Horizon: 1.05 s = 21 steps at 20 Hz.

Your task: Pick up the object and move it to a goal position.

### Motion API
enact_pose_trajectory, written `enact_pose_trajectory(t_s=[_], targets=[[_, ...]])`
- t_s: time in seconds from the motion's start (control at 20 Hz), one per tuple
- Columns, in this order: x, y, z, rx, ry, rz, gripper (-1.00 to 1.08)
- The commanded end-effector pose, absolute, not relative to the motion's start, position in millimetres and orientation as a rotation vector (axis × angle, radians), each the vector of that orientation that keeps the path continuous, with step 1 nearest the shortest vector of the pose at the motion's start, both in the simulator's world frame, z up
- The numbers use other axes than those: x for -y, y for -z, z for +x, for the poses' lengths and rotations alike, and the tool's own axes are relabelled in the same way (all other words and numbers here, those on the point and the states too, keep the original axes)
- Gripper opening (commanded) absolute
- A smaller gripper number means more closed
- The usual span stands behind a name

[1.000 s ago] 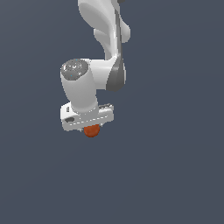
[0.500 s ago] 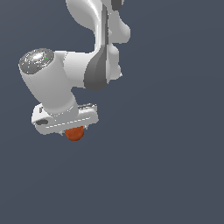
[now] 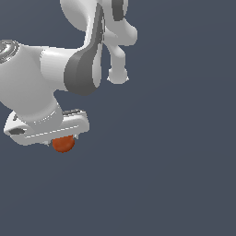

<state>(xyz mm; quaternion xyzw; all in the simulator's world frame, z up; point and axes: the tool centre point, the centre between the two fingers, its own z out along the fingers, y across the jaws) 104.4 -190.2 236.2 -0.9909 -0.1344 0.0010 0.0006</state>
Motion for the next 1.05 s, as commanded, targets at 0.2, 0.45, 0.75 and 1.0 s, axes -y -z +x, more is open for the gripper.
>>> enact_pose_trajectory(t_s=[0.2,0.45,0.75,1.0], targets=[[208,-250,117,0.423,0.000,-3.113,-1.00],[216,-256,123,0.422,0.000,-3.113,-1.00],[221,-259,127,0.422,0.000,-3.113,-1.00],[222,-260,128,0.422,0.000,-3.113,-1.00]])
